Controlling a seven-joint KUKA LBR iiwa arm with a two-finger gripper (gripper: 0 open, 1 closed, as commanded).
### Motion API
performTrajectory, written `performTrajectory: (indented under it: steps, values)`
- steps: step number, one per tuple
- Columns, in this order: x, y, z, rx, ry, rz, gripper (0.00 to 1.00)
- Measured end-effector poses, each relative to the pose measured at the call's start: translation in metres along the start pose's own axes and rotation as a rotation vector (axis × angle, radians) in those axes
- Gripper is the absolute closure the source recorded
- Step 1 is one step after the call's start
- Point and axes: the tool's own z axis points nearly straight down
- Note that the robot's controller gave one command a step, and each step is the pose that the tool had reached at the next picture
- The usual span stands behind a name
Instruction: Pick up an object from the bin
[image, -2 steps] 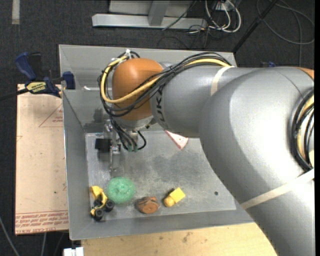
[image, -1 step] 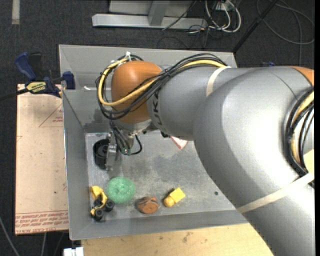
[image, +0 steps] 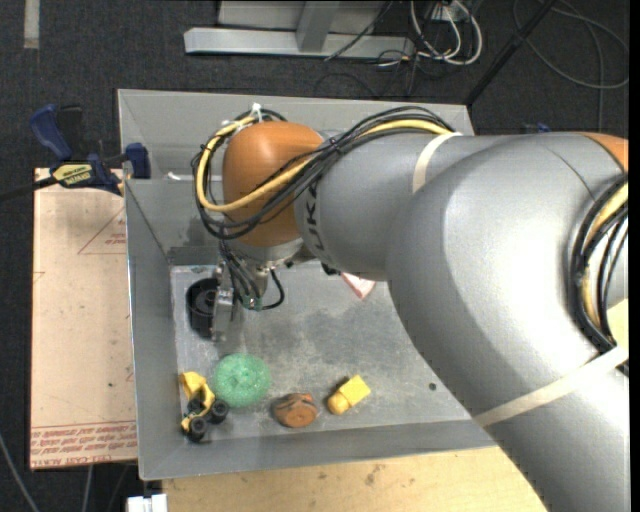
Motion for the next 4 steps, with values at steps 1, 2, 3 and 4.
performTrajectory:
  steps: [1, 2, 3, 4]
  values:
    - [0.001, -0.001, -0.003, 0.002, 0.003, 0.0, 1.0]
    - [0.003, -0.002, -0.02, 0.006, 0.011, 0.0, 1.0]
    - [0.0, 0.0, -0.039, 0.0, 0.0, 0.0, 1.0]
    - [0.0, 0.0, -0.047, -0.001, -0.001, 0.0, 1.0]
